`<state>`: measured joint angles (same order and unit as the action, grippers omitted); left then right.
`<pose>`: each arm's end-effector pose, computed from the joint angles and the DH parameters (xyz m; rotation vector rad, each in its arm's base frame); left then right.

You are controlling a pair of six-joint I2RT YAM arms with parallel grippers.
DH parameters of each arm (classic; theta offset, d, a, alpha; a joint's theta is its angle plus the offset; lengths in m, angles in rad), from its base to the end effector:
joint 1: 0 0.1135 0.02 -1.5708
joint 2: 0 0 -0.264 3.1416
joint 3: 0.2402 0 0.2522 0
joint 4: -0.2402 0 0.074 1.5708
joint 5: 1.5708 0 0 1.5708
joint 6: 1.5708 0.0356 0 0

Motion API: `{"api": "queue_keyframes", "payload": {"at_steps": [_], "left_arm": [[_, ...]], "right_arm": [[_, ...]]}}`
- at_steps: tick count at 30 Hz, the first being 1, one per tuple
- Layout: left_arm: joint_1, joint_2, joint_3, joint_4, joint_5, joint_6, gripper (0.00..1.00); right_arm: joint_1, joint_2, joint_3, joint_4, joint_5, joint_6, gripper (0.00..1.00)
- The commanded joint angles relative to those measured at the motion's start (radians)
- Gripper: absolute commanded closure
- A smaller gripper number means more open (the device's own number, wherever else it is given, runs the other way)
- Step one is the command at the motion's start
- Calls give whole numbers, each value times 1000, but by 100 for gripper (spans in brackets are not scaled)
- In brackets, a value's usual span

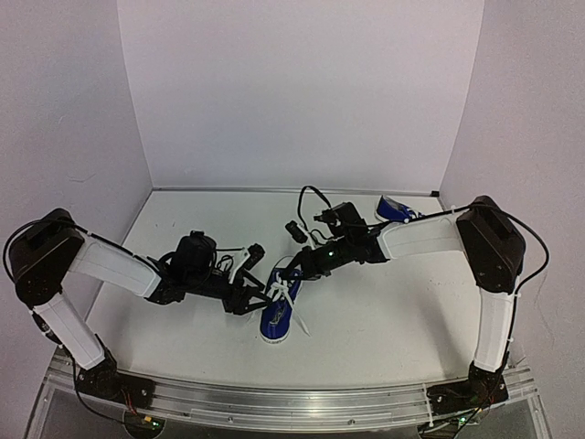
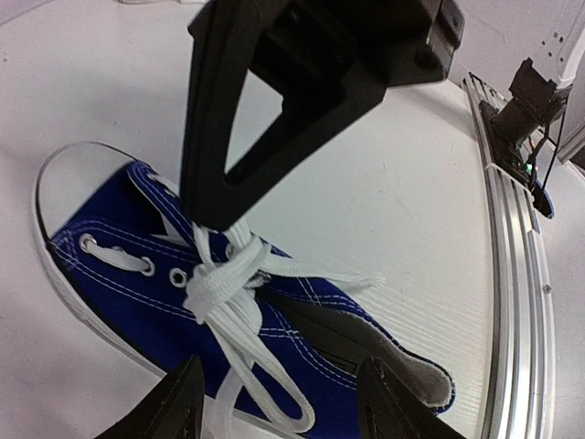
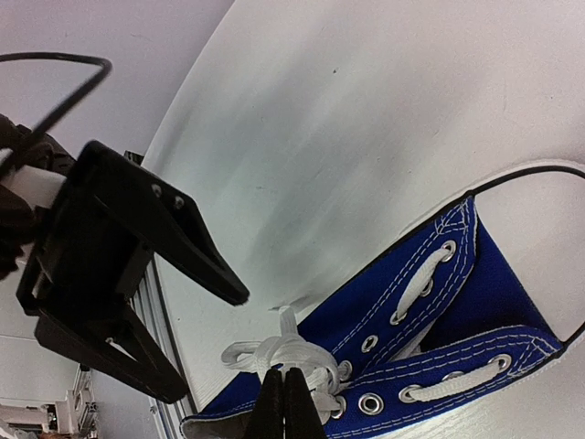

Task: Tie the shoes

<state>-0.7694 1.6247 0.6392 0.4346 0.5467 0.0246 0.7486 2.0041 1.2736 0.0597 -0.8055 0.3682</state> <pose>0.2087 -0.2279 0.1514 1.1553 1.8736 -1.0104 0.2980 0.3119 0.1730 -0.9296 2.2415 1.4671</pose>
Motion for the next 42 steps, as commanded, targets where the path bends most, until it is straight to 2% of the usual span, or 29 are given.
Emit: {"api": "queue_keyframes", "payload": {"at_steps": [1, 5, 10, 16, 24, 42], "left_arm": [[-29, 59, 73, -54, -19, -15, 43], [-36, 78, 85, -57, -49, -15, 53], [-40, 44, 71, -46, -59, -15, 77], [-76, 9, 104, -117, -69, 31, 98], [-137, 30, 186, -152, -55, 48, 100], [-276, 202, 361, -189, -66, 98, 100]], "right_arm": [[-1, -18, 10, 26, 4, 3, 100], [-2, -22, 6, 27, 7, 2, 100], [-2, -21, 6, 28, 11, 0, 100], [-1, -2, 23, 31, 15, 1, 100], [1, 59, 76, 46, 7, 11, 100], [17, 198, 201, 79, -8, 36, 100]]}}
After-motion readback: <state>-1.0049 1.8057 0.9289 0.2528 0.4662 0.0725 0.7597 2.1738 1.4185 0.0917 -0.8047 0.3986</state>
